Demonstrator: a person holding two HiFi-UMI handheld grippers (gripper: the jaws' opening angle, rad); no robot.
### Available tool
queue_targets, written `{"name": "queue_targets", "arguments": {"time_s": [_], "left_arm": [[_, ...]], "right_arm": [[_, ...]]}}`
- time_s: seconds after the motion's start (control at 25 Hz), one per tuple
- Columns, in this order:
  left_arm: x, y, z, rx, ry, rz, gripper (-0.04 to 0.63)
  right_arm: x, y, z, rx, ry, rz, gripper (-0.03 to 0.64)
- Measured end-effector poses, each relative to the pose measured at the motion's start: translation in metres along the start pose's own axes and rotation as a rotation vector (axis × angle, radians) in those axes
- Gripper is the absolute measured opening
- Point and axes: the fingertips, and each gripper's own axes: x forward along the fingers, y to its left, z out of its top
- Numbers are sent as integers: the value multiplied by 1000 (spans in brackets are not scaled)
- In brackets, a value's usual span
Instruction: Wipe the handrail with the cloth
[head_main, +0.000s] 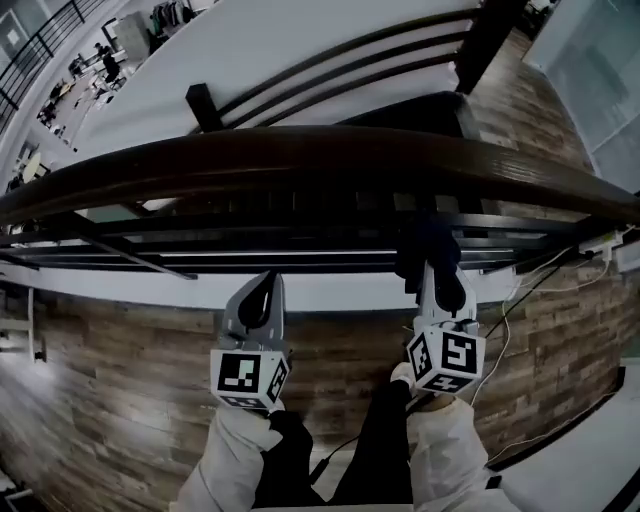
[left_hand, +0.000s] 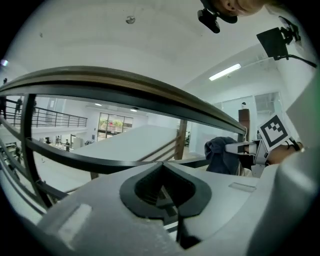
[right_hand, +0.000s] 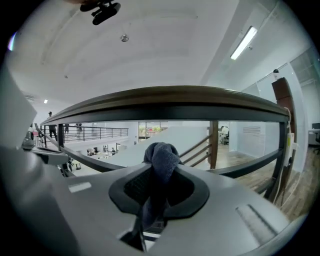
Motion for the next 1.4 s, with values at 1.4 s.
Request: {"name": "queue_targets", "arguments": {"time_s": [1.4], "left_arm": [[-192,449,-103,-191,16,492,-2]], "right_arm": [[116,664,-134,-109,222,704,64]]}}
